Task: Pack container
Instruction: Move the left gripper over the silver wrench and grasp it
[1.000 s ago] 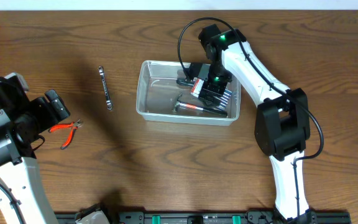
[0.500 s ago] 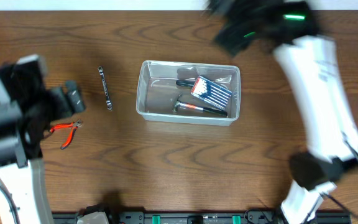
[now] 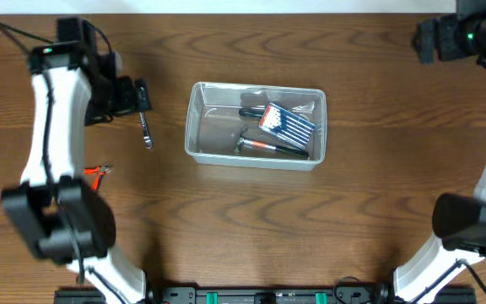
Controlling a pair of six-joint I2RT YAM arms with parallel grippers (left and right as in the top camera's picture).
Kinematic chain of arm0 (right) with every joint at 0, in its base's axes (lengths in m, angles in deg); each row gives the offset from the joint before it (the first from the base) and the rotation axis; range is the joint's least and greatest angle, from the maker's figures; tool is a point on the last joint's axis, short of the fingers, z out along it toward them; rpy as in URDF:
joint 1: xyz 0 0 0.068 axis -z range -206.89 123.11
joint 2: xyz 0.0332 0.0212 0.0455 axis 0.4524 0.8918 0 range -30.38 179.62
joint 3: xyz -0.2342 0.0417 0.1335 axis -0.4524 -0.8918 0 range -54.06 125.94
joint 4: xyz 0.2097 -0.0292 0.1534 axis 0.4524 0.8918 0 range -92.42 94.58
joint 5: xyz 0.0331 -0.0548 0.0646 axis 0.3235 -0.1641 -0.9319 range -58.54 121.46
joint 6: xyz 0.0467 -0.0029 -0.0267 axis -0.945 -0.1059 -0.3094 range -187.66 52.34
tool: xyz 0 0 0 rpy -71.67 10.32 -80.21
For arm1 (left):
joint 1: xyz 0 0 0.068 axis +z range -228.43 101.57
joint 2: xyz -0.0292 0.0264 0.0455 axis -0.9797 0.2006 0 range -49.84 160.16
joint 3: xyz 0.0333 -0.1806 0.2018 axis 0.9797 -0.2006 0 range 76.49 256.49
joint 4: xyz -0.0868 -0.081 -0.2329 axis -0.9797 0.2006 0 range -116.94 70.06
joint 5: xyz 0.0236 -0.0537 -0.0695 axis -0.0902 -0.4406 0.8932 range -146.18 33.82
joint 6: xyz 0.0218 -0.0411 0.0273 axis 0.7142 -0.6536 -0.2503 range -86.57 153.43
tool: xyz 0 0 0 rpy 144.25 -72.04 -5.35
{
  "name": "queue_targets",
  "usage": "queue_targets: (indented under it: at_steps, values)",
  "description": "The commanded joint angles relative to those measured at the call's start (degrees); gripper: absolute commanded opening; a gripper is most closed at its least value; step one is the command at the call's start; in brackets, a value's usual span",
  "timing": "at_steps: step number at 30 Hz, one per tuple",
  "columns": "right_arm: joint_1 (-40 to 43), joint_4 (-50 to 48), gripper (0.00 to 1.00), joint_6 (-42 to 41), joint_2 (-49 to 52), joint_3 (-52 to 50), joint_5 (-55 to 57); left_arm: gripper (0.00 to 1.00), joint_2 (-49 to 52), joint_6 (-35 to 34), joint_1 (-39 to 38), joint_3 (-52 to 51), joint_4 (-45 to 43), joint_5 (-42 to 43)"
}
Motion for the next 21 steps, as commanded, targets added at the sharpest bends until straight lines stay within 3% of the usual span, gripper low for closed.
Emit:
queue_targets:
  at_steps: [1, 21]
  values:
    - [1.0, 0.3, 0.99, -1.8, -1.6, 0.8, -1.7, 0.98, 5.0, -0.3, -0.2, 0.9, 0.4, -0.3]
    - [1.2, 0.9, 0.99, -1.4, -1.6, 0.8, -1.7, 0.98, 19.4, -0.6, -0.5, 0.9, -7.0, -5.1]
